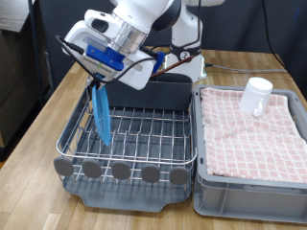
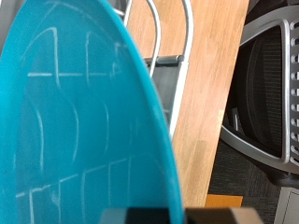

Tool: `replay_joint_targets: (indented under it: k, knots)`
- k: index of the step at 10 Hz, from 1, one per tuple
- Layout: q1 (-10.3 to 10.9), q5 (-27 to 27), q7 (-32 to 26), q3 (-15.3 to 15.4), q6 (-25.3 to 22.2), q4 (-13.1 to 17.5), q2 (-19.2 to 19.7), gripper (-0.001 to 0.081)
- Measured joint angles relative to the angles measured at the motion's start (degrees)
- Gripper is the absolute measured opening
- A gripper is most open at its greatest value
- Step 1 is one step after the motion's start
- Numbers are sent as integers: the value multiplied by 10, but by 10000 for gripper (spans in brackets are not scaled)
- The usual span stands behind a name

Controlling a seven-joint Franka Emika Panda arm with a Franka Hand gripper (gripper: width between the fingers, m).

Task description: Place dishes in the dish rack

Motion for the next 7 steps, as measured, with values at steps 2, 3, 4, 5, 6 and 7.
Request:
replay_joint_targets:
  k: [2,3,4,5,6,7]
  knots:
    - [1,-5,8,0,0,-3,0,26]
    - [1,-5,10,0,1,-4,0,26]
    - [2,-5,10,1,1,-5,0,149]
    - [2,-2,10,1,1,-5,0,149]
    - [2,11,5,3,1,-5,0,319]
    - [2,49,-15,7,1,-5,0,319]
